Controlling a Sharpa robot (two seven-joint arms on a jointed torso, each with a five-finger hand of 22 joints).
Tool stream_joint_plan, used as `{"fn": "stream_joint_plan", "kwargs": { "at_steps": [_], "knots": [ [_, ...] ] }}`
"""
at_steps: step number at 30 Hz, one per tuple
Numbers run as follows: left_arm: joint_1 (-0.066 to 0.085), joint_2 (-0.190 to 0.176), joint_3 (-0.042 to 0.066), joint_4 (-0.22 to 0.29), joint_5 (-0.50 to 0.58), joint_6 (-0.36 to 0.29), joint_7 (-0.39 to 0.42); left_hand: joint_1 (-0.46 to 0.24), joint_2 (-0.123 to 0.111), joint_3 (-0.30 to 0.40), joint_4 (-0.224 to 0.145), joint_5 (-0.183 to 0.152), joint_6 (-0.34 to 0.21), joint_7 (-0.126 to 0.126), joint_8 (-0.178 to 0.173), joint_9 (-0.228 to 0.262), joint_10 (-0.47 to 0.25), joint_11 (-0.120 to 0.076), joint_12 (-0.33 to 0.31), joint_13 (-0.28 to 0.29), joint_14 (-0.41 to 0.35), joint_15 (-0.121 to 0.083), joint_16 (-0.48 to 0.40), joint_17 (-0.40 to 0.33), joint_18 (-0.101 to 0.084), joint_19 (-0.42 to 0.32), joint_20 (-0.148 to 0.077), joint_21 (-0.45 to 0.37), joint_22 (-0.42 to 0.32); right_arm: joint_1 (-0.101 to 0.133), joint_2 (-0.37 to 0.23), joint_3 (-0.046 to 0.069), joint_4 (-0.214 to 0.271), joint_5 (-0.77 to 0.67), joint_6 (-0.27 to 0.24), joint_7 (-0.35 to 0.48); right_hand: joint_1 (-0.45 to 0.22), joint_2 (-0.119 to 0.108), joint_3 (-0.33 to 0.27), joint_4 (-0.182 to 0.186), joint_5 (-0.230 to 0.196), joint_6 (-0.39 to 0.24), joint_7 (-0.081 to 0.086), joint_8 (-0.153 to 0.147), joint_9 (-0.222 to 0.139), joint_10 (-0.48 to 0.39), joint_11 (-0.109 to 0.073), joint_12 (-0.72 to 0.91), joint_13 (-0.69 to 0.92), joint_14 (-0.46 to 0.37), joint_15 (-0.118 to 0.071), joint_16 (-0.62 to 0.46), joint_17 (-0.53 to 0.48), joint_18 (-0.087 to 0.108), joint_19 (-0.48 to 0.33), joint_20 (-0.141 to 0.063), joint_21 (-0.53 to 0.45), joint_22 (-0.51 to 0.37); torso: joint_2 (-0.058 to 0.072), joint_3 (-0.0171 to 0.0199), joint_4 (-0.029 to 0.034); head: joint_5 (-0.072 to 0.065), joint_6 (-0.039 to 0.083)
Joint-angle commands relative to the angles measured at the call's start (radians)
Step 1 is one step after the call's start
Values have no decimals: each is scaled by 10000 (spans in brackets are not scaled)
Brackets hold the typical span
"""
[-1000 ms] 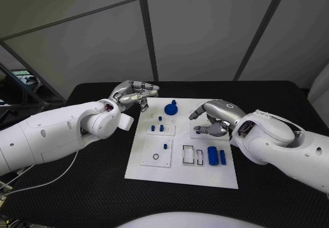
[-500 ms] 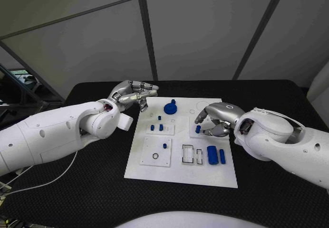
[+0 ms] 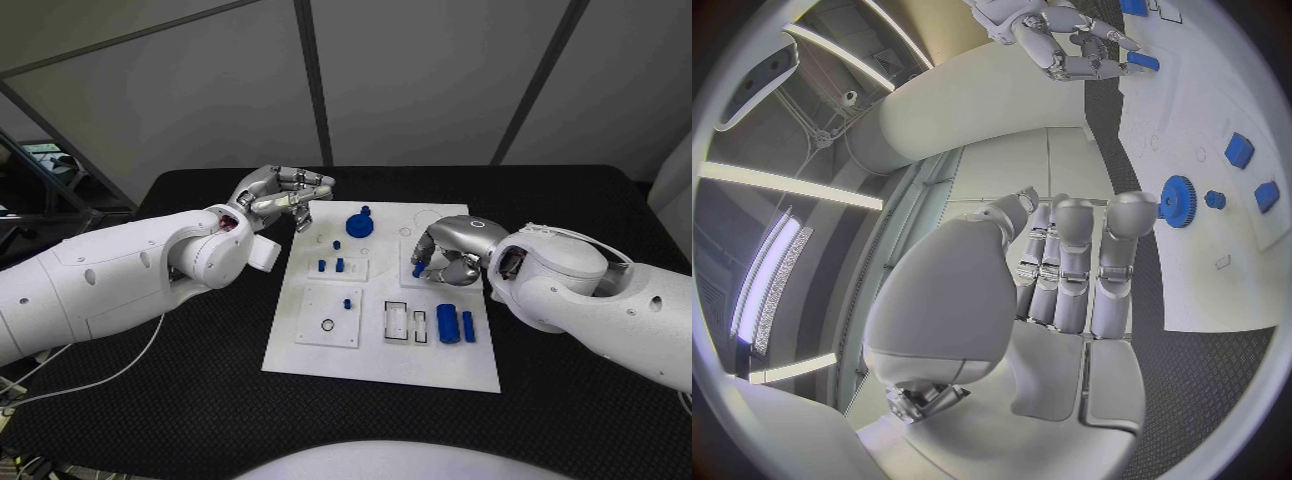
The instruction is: Assemble the parts on the task board
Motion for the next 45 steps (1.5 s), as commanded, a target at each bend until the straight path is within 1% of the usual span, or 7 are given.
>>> {"fn": "stream_joint_plan", "kwargs": {
  "at_steps": [1, 11, 21, 27, 34, 40, 45],
  "knots": [
    [13, 4, 4, 9, 36, 113, 46, 3, 85, -30, -35, 47, -22, 40, 14, -16, -41, -7, 37, 10, -36, 11, 38, -6, 96, 58, 25, 32, 14, 16, 42, 7, -38, -140, 277, -60, 63, 105, 124, 1, -72, 148, -5, 63, 19, 239, -50, 58, 12, 378, -114, 65, 50, -118, 84, -4, 67, 70, -5, 11, -12, 17, -26],
    [13, 17, 4, 4, 36, 119, 42, 3, 85, -30, -35, 47, -22, 40, 14, -16, -41, -7, 37, 10, -36, 11, 38, -6, 96, 58, 25, 32, 14, 14, 210, 5, -216, -207, 307, -87, 89, 107, 317, 44, -112, 389, -14, 84, 52, 570, -93, -102, 0, 397, -153, 131, 119, -145, 155, -51, 164, 199, -7, 4, -4, 10, -63],
    [13, 8, 4, 9, 36, 116, 28, 7, 102, -41, -43, 43, -1, 31, 35, -13, -32, -14, 62, 20, -35, 7, 66, 2, 98, 60, 26, 29, 15, 13, 277, 3, -287, -279, -28, -178, 97, 148, 435, 77, -87, 658, -22, 148, 101, 860, -130, -191, 22, 409, -181, 183, 173, -162, 208, -76, 237, 298, -17, -1, -9, 4, -80],
    [13, 3, 4, 5, 36, 126, 18, 7, 102, -41, -43, 43, -1, 31, 35, -13, -32, -14, 62, 20, -35, 7, 66, 2, 98, 60, 26, 29, 15, 10, 146, 2, -15, -121, -644, -101, 61, 209, 488, 127, 53, 885, -76, 224, 152, 1118, -189, -244, 66, 446, -229, 297, 334, -200, 326, -115, 383, 512, -21, 10, -11, 6, -73],
    [12, 6, 4, -26, 36, 134, 2, 7, 102, -41, -43, 43, -1, 31, 35, -13, -32, -14, 62, 20, -35, 7, 66, 2, 98, 60, 26, 29, 15, 17, -215, 13, 526, 516, -1095, -143, -57, 199, 457, 222, -45, 929, -90, 222, 166, 1180, -199, -326, 76, 450, -236, 321, 353, -208, 343, -126, 408, 545, -44, -3, -33, -7, -21],
    [12, 23, 3, -57, 36, 142, -21, 14, 107, -41, -49, 44, 1, 28, 39, -13, -34, -16, 66, 21, -38, 6, 67, -5, 98, 61, 26, 33, 18, 27, -449, 365, 1070, 982, -1272, -163, -74, 198, 452, 237, -63, 934, -94, 221, 168, 1188, -201, -341, 77, 452, -237, 329, 364, -209, 347, -128, 413, 553, -25, -2, -11, -22, 20],
    [12, 58, 3, -75, 36, 152, -25, 21, 111, -39, -54, 45, 1, 27, 41, -14, -36, -18, 68, 22, -41, 5, 67, -12, 100, 60, 25, 29, 16, 30, -359, 470, 1468, 1282, -1357, -75, -75, 198, 453, 239, -63, 934, -95, 220, 168, 1189, -202, -346, 77, 452, -237, 330, 366, -211, 351, -128, 419, 562, -16, -2, -10, 15, 23]
  ]
}}
